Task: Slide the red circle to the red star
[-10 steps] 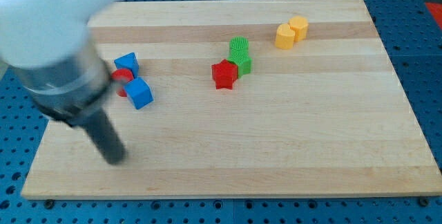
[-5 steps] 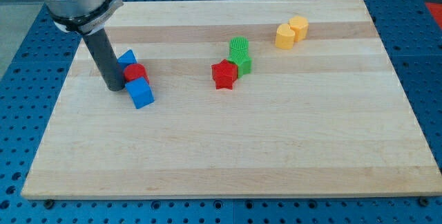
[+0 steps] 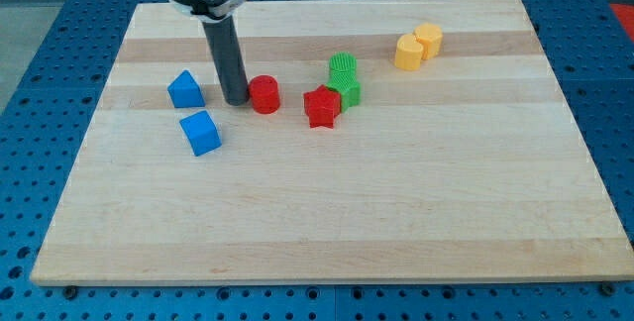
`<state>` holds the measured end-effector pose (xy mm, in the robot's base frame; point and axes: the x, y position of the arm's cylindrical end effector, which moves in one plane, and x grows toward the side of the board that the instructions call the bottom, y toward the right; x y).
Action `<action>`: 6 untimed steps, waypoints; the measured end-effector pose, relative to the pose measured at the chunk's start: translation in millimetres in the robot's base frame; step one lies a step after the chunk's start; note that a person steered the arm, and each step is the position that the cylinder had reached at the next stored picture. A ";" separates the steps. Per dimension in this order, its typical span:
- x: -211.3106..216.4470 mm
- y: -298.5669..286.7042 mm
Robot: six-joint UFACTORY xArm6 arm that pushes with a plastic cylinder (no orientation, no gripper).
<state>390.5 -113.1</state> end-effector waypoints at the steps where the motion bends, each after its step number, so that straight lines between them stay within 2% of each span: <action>1: 0.0 16.5; 5: 4.0 39.2; 6: 45.1 22.1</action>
